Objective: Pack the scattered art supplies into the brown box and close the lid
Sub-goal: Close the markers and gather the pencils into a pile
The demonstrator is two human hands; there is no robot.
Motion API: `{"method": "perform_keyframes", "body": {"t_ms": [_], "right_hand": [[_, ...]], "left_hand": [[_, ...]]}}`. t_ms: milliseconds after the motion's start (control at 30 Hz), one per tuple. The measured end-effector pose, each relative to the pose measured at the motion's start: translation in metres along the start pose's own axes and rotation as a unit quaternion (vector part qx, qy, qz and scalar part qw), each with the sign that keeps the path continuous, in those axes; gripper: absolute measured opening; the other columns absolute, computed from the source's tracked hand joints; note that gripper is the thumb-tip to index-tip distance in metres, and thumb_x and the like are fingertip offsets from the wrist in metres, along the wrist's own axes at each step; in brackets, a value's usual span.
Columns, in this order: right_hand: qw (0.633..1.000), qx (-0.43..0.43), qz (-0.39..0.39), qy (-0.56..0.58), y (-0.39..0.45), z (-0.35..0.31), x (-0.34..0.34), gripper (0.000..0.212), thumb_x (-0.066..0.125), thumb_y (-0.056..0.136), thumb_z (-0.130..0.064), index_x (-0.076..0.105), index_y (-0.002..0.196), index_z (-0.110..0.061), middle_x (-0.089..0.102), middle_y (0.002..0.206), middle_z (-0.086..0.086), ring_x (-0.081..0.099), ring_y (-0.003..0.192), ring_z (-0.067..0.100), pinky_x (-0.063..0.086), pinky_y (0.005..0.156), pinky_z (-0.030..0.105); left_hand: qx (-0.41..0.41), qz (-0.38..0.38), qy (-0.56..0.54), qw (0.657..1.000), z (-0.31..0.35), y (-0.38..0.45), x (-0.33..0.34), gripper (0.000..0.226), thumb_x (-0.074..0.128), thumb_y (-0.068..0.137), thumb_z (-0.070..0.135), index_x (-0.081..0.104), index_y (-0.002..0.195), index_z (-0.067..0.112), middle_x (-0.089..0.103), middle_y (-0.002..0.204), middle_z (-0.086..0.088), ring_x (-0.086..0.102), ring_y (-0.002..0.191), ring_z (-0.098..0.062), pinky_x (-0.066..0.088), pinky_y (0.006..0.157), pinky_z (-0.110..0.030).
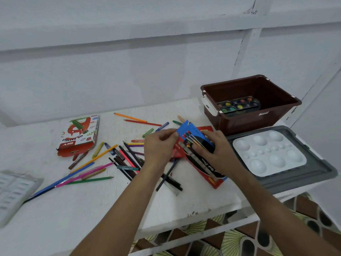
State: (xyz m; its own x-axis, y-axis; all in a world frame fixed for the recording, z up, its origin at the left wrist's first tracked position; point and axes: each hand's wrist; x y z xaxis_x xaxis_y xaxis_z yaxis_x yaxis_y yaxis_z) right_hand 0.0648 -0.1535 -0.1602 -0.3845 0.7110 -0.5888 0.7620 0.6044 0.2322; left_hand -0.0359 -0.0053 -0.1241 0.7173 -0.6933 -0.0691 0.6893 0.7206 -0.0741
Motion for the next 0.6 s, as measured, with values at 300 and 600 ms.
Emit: {"method": "perform_keyframes", "body": {"t_ms": [300,600], "right_hand": [[0.969,-0.047,0.047,0.237,0.025,-0.023,-0.034,0.04,0.062,0.089,-0.028,0.052,0.127,-0.035,0.064,0.105,0.008,0.068,0.091,0.021,0.058,0.075,0.033],[0.982,-0.056,0.046,0.173,0.022,-0.014,-0.069,0.02,0.057,0.091,-0.016,0.064,0.109,-0.013,0.068,0.096,0.004,0.068,0.089,0.012,0.058,0.067,0.025]], "left_hand": [[0.248,-0.059,0.229,0.939,0.049,0.018,0.029,0.018,0.068,0.085,0.021,0.076,0.1,0.018,0.071,0.094,0.006,0.06,0.082,-0.002,0.046,0.074,-0.012],[0.281,-0.109,0.252,0.92,0.052,0.013,0.043,0.02,0.064,0.088,0.023,0.073,0.103,0.014,0.072,0.099,0.0,0.065,0.091,-0.011,0.055,0.084,-0.034]]}}
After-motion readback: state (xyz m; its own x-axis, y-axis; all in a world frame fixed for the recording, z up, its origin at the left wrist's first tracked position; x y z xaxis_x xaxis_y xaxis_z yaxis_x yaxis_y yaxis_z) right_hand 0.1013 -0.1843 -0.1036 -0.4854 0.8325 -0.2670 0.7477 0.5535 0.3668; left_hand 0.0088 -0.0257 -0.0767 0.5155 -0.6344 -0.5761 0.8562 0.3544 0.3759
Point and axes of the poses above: each hand's wrist, its own y-axis towards the middle knuckle, its own x-axis out of the palm, z = x × y
